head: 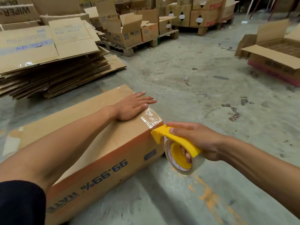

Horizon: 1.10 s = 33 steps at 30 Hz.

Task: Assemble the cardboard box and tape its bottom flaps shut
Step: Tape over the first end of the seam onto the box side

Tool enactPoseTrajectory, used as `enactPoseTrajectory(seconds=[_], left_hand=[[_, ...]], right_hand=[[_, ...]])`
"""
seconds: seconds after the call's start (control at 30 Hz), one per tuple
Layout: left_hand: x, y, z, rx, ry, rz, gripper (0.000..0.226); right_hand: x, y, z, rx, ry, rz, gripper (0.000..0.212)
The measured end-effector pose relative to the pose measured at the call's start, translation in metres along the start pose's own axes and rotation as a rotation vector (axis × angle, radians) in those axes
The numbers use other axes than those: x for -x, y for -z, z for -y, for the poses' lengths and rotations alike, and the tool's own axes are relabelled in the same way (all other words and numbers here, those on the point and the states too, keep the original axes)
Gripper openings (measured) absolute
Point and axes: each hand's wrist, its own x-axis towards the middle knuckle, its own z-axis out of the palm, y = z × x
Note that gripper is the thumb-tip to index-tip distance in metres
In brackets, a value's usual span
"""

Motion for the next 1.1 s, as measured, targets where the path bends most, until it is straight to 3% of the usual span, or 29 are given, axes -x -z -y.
enactPoseTrajectory(seconds=[0.1,0.17,0.3,0.43,0.6,0.77,0.9,1.1], left_hand=[[0.002,0.001,-0.002,0.007,0.046,0.018,0.051],[0.004,0.004,-0.006,0.003,0.075,0.015,0.051],[0.018,0.006,-0.034,0.069,0.010,0.019,0.055],[0.028,-0.009,-0.068,-0.063,-0.071,0.021,0.058],[0.025,-0.021,-0.088,-0.062,0.077,-0.133,0.038],[0.033,-0.025,-0.103,-0.083,0.206,-0.162,0.048],[0.090,-0.023,-0.085,-0.018,0.245,-0.093,0.062],[0.251,-0.021,-0.042,-0.050,0.421,0.013,0.070]], right_hand=[[-0.021,0.014,-0.045,0.211,-0.267,0.061,0.047],[-0.023,0.016,-0.077,0.289,-0.353,0.099,0.043],[-0.037,0.019,-0.075,0.303,-0.343,0.140,0.028],[-0.050,0.013,-0.062,0.261,-0.308,0.135,0.027],[-0.054,0.001,-0.060,0.283,-0.305,0.196,0.033],[-0.058,-0.007,-0.056,0.311,-0.271,0.233,0.031],[-0.061,-0.021,-0.056,0.349,-0.273,0.304,0.033],[-0.071,-0.052,-0.056,0.404,-0.229,0.429,0.033]])
